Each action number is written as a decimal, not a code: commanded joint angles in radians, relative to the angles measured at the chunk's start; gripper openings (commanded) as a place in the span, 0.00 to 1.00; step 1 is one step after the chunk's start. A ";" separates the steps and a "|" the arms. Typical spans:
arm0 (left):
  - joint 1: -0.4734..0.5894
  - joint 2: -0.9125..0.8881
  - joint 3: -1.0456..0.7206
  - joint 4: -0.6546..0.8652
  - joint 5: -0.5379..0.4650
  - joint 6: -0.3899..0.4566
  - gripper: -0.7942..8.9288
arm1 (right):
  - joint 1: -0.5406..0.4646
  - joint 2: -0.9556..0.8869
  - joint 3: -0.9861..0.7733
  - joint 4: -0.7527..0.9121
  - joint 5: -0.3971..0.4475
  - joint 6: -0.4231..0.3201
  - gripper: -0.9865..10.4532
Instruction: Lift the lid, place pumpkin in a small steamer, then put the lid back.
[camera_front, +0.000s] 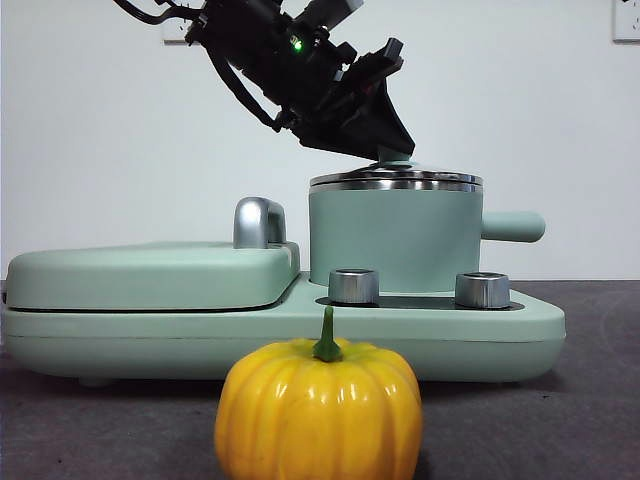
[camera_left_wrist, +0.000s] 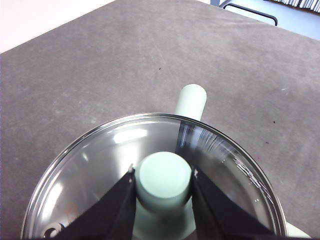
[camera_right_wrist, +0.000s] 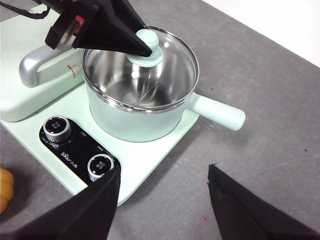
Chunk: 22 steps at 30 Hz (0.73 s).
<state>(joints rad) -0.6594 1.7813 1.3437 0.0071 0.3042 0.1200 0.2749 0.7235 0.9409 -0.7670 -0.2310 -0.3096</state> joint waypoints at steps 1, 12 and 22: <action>-0.009 0.022 0.031 0.014 -0.021 0.014 0.10 | 0.004 0.006 0.019 0.011 0.003 0.014 0.33; 0.002 -0.055 0.053 0.005 -0.028 0.022 0.10 | 0.004 0.006 0.019 0.010 0.003 0.014 0.33; 0.046 -0.183 0.053 -0.132 -0.033 0.024 0.10 | 0.004 0.006 0.019 0.010 -0.002 0.014 0.33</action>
<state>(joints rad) -0.6128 1.6077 1.3643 -0.1341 0.2737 0.1360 0.2749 0.7235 0.9409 -0.7670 -0.2317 -0.3092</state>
